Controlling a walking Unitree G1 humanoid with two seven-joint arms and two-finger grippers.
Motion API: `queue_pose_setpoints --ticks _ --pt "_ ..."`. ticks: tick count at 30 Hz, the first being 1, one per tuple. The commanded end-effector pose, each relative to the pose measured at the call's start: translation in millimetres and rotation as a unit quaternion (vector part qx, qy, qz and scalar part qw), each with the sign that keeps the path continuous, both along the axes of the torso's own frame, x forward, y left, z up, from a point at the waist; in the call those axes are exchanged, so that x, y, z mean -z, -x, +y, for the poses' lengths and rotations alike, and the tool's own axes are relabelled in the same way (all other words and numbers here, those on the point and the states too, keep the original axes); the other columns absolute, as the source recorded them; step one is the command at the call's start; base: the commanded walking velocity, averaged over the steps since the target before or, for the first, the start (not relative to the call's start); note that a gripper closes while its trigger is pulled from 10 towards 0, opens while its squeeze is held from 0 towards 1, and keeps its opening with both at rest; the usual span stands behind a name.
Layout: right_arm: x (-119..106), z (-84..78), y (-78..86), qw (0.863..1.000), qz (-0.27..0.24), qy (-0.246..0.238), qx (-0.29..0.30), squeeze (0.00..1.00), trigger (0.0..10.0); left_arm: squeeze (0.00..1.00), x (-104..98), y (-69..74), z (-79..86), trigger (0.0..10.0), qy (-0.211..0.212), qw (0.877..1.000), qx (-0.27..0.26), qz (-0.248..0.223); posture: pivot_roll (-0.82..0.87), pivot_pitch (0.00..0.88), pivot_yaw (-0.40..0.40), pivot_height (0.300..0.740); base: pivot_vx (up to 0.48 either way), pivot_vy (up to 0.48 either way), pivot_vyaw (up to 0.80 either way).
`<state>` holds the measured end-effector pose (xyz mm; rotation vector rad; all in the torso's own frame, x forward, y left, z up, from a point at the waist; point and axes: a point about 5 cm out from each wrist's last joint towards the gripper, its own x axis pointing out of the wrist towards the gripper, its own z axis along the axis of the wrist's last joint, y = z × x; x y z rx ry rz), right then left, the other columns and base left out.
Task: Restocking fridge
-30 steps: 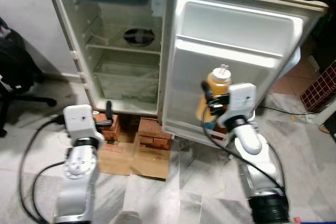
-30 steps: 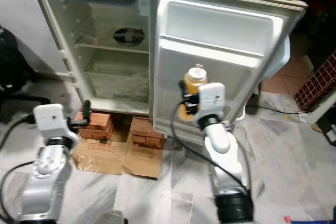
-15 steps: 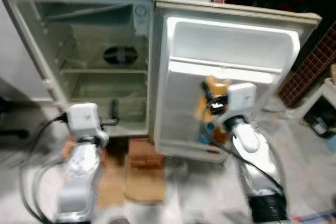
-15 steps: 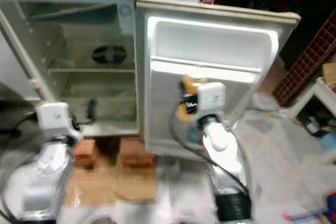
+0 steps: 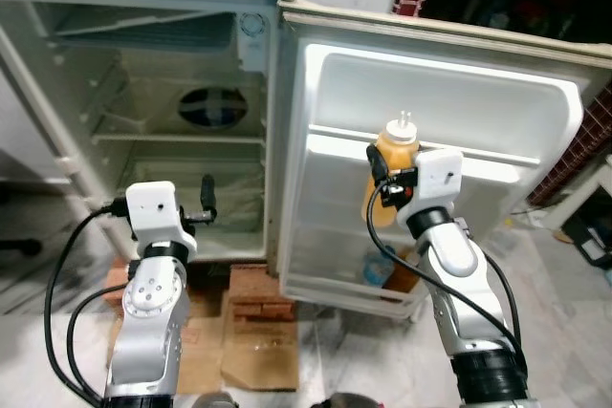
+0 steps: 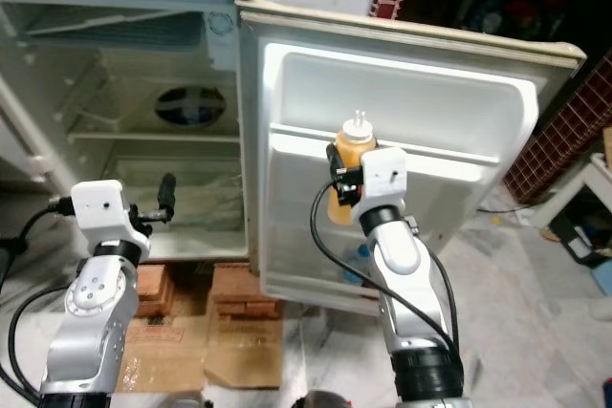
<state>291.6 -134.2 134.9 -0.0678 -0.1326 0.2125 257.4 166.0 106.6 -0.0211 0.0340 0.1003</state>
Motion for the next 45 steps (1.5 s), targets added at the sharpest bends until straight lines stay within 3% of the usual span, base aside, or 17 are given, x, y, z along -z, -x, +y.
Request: queue_pose_setpoints --ticks 1,18,37,45 --pt "-10 -2.6 -1.9 1.000 -0.018 0.001 0.002 0.00 10.0 0.00 -1 -0.3 -2.8 10.0 0.005 1.000 0.004 -0.002 0.04 0.000 -0.059 0.721 0.000 0.000 0.00" --pt "-8 -0.4 -1.5 1.000 -0.017 -0.001 -0.004 0.00 10.0 0.00 0 -1.5 -1.3 10.0 0.006 1.000 -0.006 0.003 0.04 0.000 -0.058 0.616 0.000 0.000 0.00" --pt "-10 8.4 -5.8 0.999 -0.021 0.003 -0.025 0.00 10.0 0.00 -5 -5.1 3.9 10.0 0.009 1.000 -0.011 -0.012 0.04 0.011 -0.058 0.616 0.000 0.000 0.00" --pt "-11 9.2 -5.6 0.999 -0.024 0.005 -0.032 0.00 10.0 0.00 -4 -4.7 4.2 10.0 0.010 1.000 -0.011 -0.010 0.04 0.014 -0.059 0.616 0.331 0.000 0.00"
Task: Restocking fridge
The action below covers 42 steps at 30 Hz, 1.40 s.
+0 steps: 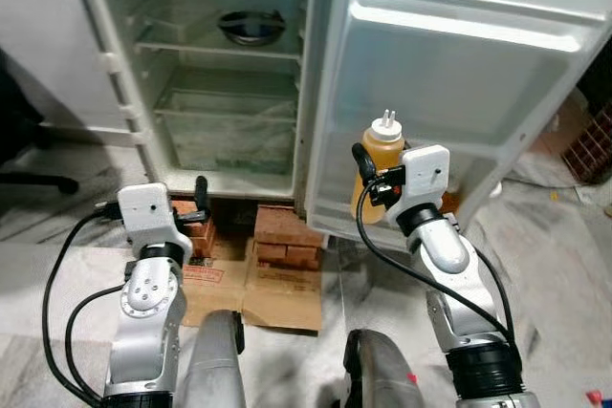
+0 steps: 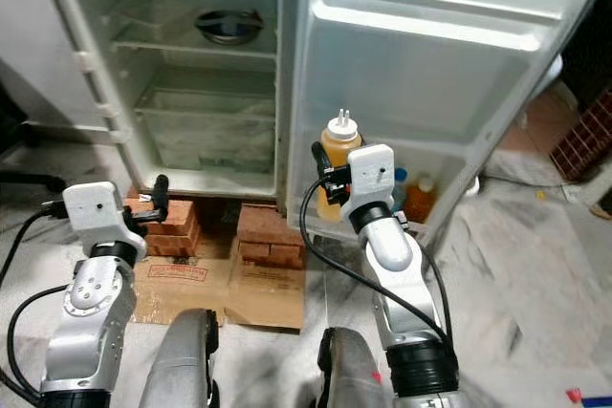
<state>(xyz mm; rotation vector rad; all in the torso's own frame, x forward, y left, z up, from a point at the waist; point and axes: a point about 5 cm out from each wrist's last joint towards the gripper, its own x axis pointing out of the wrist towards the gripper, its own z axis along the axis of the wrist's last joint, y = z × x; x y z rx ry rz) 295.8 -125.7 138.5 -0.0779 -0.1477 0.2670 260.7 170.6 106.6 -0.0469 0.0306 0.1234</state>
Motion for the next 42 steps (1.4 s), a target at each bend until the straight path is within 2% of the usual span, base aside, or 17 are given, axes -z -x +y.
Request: queue_pose_setpoints --ticks 1,25,33,42 --pt "-7.5 0.7 -1.4 1.000 -0.017 -0.001 -0.005 0.00 10.0 0.00 -3.8 -1.4 -0.3 10.0 -0.002 1.000 0.000 -0.008 0.04 0.014 -0.059 0.616 0.345 0.000 0.00" --pt "-7.3 -0.5 -2.5 1.000 -0.020 0.004 -0.002 0.00 10.0 0.00 -3.0 -2.3 -1.7 10.0 -0.004 1.000 0.004 -0.007 0.04 0.014 -0.056 0.616 0.352 0.000 0.00" --pt "-5.8 0.6 -2.1 1.000 -0.012 -0.004 -0.008 0.00 10.0 0.00 -2.5 -1.8 -2.2 10.0 -0.003 1.000 0.002 -0.005 0.04 0.012 -0.058 0.616 0.000 0.000 0.00" --pt "-6.0 3.1 -0.7 1.000 -0.012 -0.009 -0.021 0.00 10.0 0.00 -2.5 -1.7 -3.2 10.0 -0.002 1.000 0.001 -0.004 0.04 0.013 -0.061 0.556 0.000 0.000 0.00"
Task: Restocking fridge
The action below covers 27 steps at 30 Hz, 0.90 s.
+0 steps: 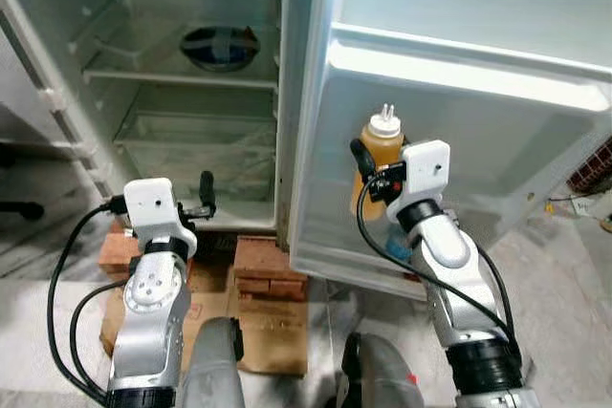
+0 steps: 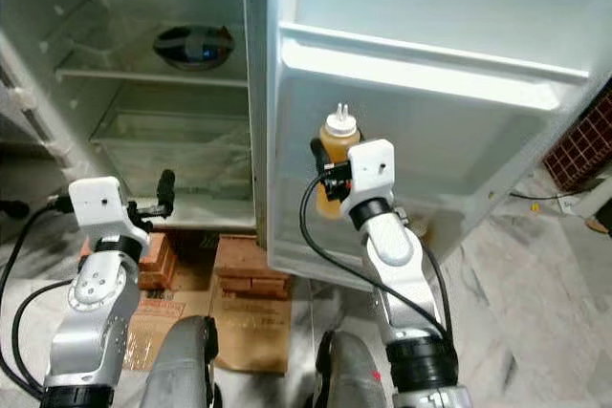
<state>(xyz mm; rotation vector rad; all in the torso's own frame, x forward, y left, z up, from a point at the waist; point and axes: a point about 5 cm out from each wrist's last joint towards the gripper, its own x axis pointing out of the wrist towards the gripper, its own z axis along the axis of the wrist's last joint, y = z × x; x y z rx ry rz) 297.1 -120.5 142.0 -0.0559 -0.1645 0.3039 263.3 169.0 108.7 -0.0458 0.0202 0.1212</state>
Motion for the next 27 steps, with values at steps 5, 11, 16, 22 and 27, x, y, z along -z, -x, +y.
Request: queue_pose_setpoints --ticks 5,11,16,22,27 --pt "-2 -1.6 0.5 1.000 -0.004 0.004 -0.006 0.00 10.0 0.00 0 0.9 -1.8 10.0 0.000 1.000 -0.002 0.001 0.04 0.012 -0.062 0.526 0.000 0.000 0.00" --pt "4 1.9 0.8 1.000 0.012 0.010 -0.021 0.00 10.0 0.00 -1 0.9 -2.0 10.0 0.000 1.000 -0.003 0.000 0.04 0.011 -0.063 0.503 0.000 0.000 0.00" --pt "5 5.0 0.9 0.999 0.014 0.013 -0.029 0.00 10.0 0.00 -2 1.1 -1.9 10.0 -0.001 1.000 0.000 -0.006 0.04 0.014 -0.063 0.503 0.000 0.000 0.00" --pt "6 5.5 1.3 0.999 0.015 0.018 -0.032 0.00 10.0 0.00 -3 1.7 -1.3 10.0 -0.001 1.000 0.000 -0.006 0.04 0.017 -0.062 0.503 0.000 0.000 0.00" --pt "8 5.6 2.2 0.999 0.015 0.020 -0.031 0.00 10.0 0.00 -3 1.6 -1.0 10.0 -0.001 1.000 0.002 -0.006 0.04 0.019 -0.059 0.503 0.254 0.000 0.00"
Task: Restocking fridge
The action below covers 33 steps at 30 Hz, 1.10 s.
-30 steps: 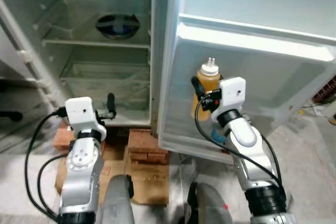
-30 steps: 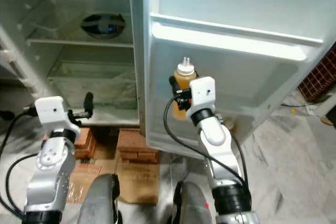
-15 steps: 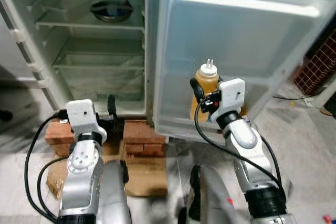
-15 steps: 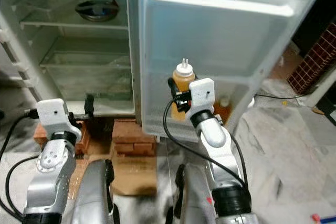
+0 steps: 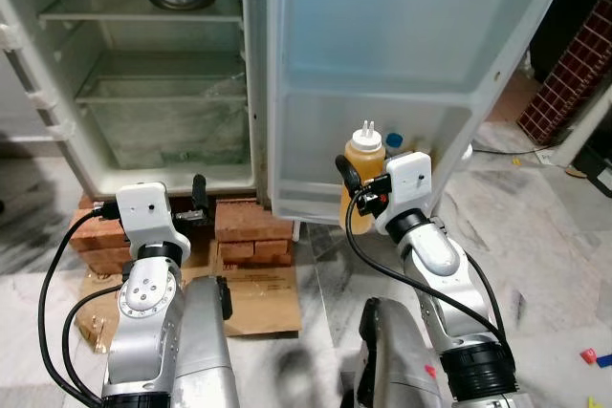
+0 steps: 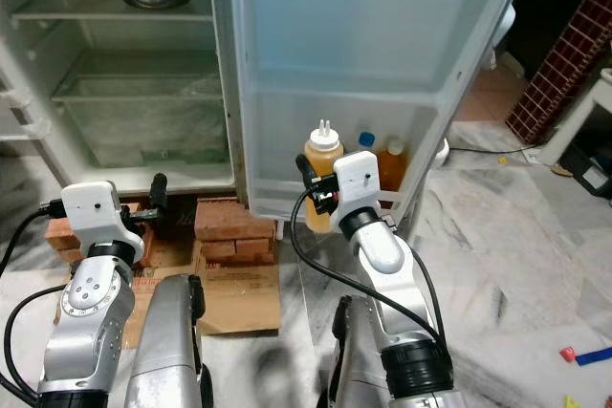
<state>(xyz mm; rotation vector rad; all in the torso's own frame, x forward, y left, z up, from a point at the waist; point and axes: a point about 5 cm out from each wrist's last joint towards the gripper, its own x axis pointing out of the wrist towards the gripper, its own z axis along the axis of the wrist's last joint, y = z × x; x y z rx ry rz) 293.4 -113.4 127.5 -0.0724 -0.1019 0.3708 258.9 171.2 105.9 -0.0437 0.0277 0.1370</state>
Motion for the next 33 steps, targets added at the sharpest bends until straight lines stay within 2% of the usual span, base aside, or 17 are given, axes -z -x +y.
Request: queue_pose_setpoints --ticks 1,6,14,21,28,30,32,33 --pt "-7 -1.4 -1.5 1.000 -0.016 0.004 0.000 0.00 10.0 0.00 -5 -2.7 -3.1 10.0 0.000 1.000 0.009 -0.010 0.04 0.019 -0.059 0.503 0.277 0.000 0.00" --pt "-6 0.4 -0.9 1.000 -0.017 0.005 -0.004 0.00 10.0 0.00 -5 -2.9 -3.1 10.0 -0.001 1.000 0.011 -0.009 0.04 0.019 -0.057 0.503 0.283 0.000 0.00" --pt "-6 6.6 -3.3 0.999 -0.025 0.023 -0.032 0.00 10.0 0.00 -5 -2.0 -2.7 10.0 -0.003 1.000 0.009 -0.007 0.05 0.023 -0.060 0.503 0.308 0.213 0.00" --pt "-1 10.8 -1.7 0.997 -0.013 0.030 -0.063 0.00 10.0 0.00 -5 -1.1 -2.2 10.0 -0.003 1.000 0.006 -0.006 0.05 0.028 -0.061 0.503 0.000 0.000 0.00" --pt "3 29.8 7.8 0.980 -0.033 0.069 -0.182 0.00 10.0 0.00 -4 5.4 -1.9 10.0 0.000 1.000 -0.003 -0.001 0.06 0.054 -0.071 0.503 0.000 0.000 0.00" --pt "3 30.9 8.0 0.979 -0.035 0.073 -0.188 0.00 10.0 0.00 -4 6.1 -1.8 10.0 0.000 1.000 -0.003 -0.001 0.06 0.054 -0.071 0.503 0.000 0.000 0.00" --pt "7 37.9 5.6 0.968 -0.044 0.102 -0.224 0.00 10.0 0.00 -2 12.0 -1.1 10.0 -0.004 1.000 -0.007 0.007 0.08 0.078 -0.076 0.503 0.000 0.000 0.00" --pt "7 37.9 5.6 0.968 -0.044 0.102 -0.224 0.00 10.0 0.00 -2 12.0 -1.1 10.0 -0.004 1.000 -0.007 0.007 0.08 0.078 -0.076 0.503 0.000 0.000 0.00"
